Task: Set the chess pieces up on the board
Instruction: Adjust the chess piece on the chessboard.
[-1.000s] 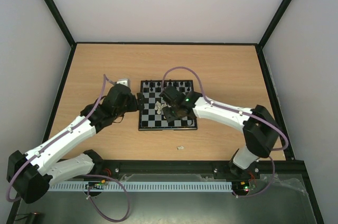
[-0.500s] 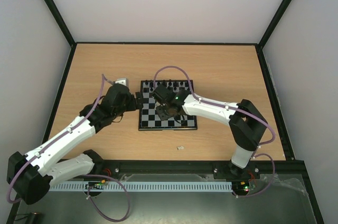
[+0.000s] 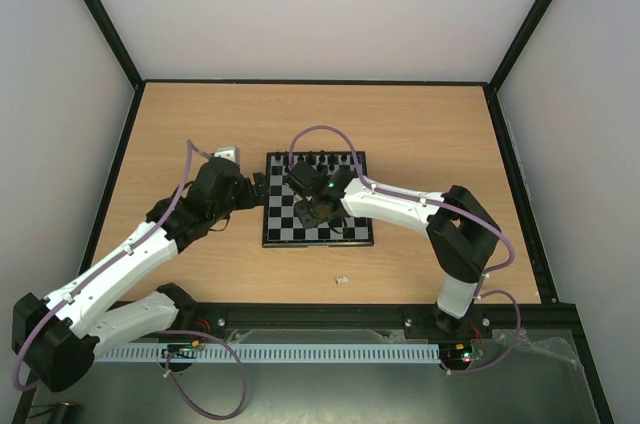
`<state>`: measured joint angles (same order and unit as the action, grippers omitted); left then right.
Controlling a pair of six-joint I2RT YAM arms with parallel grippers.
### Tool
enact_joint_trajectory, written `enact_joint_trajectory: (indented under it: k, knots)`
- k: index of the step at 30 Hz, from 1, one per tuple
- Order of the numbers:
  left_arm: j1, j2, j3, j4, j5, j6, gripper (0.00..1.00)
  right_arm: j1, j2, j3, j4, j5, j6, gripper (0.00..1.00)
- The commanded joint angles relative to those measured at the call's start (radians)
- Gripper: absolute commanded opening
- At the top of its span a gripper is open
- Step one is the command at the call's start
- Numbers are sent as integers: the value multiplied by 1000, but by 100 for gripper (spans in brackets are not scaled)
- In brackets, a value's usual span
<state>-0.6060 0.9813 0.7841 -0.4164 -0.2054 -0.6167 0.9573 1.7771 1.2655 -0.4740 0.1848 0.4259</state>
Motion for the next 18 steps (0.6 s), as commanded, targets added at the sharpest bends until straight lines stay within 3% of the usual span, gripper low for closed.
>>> enact_joint_trajectory:
  k: [1,7,12,18]
  knots:
    - [6,-6,-17,7,14,11,99,6,27,13,-60,16,1,30]
    - [8,-7,-19,9,18,13,99,6,31,0,-52,18,-2,29]
    - [7,3,-23,19,30,9,100,6,29,4,-52,18,-6,13]
    - [8,2,-20,21,34,9,100,7,24,-1,-58,6,-9,6]
